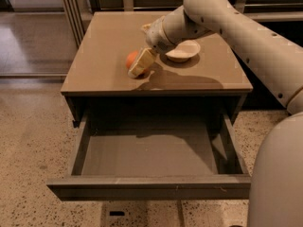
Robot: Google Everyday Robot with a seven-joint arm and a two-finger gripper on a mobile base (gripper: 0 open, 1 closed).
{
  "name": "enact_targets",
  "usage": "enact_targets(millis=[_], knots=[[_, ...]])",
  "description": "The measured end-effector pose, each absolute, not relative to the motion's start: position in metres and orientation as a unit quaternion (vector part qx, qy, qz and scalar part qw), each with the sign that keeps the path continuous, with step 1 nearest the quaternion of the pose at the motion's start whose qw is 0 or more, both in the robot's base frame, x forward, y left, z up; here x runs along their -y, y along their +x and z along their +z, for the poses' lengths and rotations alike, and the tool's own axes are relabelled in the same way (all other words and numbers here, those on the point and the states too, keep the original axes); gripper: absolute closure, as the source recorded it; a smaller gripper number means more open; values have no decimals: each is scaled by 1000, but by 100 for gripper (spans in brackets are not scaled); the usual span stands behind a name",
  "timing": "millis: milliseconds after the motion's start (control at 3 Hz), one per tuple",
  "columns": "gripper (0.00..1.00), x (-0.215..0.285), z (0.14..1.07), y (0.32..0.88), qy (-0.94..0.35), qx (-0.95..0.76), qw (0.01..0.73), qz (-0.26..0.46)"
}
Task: Place orange into top drawer
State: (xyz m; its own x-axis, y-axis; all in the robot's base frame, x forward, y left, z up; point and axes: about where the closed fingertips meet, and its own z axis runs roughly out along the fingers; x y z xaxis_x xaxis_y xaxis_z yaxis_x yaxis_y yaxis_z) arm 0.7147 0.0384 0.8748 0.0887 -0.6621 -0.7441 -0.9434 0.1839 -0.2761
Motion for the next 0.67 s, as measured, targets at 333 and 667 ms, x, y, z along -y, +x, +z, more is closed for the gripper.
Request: enact_targets(millis=[333,667], knots=[[0,-39,858,719,-616,-665,385,173],[0,-36,847,722,-614,-674,373,174]])
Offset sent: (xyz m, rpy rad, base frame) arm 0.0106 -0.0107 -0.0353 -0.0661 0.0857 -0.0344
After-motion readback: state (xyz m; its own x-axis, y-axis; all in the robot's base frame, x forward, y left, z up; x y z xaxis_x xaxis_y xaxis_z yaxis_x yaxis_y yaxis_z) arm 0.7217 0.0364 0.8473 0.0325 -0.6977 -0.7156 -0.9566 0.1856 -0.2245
